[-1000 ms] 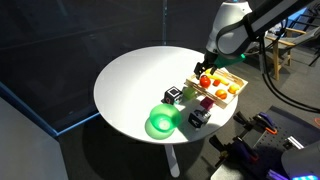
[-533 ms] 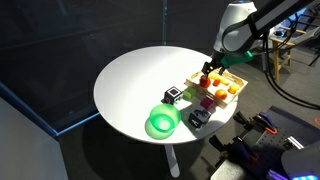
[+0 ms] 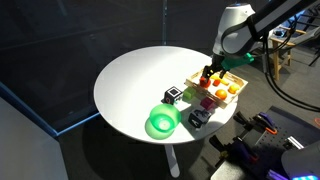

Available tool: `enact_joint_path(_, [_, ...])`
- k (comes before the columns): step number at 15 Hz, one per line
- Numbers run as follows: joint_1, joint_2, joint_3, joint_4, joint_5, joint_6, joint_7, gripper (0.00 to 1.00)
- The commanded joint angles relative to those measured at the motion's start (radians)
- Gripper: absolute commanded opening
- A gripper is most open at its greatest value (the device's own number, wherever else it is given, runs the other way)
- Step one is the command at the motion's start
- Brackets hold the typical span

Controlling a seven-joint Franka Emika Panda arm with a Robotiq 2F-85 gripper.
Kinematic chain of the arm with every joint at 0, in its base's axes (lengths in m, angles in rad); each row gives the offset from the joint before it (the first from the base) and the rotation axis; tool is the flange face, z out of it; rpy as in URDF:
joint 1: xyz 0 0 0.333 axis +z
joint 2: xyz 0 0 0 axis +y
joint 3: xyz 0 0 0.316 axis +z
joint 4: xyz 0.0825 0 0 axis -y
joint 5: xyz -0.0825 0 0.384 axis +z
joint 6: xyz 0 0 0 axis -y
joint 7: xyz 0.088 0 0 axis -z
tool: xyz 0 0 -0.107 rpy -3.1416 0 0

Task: Put the yellow block into the bowl

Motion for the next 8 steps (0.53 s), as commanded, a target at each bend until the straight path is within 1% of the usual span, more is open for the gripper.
enact_joint_path(1, [-0.003, -0.012, 0.015, -0.009, 0.01, -0.018, -0.022, 1.0])
enact_joint_path(8, [-0.026, -0.014, 0.002, -0.017, 0.029, -0.036, -0.046, 1.0])
